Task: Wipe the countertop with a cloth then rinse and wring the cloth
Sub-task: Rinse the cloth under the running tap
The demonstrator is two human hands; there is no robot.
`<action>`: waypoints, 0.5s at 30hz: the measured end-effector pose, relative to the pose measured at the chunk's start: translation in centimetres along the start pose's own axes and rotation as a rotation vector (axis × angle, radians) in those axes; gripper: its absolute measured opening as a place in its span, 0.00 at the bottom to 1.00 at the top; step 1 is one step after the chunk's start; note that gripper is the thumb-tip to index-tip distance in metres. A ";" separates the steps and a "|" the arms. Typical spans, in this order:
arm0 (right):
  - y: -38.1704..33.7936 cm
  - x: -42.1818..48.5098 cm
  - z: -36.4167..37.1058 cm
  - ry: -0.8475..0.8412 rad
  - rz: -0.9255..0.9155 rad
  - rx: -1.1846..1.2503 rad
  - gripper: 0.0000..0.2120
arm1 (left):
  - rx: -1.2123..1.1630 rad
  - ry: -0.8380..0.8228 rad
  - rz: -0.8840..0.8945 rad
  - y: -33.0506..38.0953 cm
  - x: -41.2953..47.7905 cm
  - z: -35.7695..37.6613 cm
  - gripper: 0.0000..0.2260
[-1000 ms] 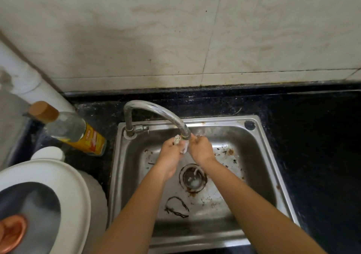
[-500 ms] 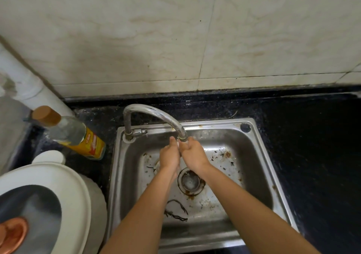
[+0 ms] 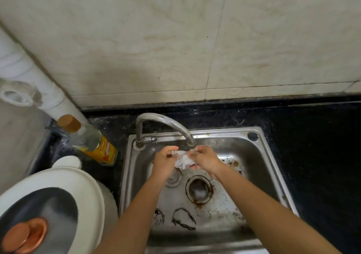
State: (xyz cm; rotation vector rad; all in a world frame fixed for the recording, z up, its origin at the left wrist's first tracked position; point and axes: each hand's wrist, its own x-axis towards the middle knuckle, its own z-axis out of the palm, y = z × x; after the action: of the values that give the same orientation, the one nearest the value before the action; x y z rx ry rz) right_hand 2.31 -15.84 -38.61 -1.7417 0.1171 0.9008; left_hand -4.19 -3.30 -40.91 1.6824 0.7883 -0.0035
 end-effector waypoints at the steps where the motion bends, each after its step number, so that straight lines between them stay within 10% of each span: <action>1: -0.1 -0.2 0.0 -0.003 0.003 0.060 0.01 | 0.011 0.058 0.009 0.0 0.1 -0.3 0.09; 6: -0.6 -0.5 -0.3 -0.008 0.010 0.109 0.14 | 0.384 0.295 0.125 0.0 0.7 -1.8 0.20; 15: -1.0 -0.6 -0.6 0.007 0.019 0.060 0.07 | 1.041 0.062 0.308 -0.3 4.9 -4.8 0.13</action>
State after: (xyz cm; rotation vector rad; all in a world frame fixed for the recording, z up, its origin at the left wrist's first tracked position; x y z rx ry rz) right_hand 2.70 -16.19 -37.44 -1.6912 0.1638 0.8961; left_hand -2.51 3.25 -41.81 2.7886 0.5805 -0.1741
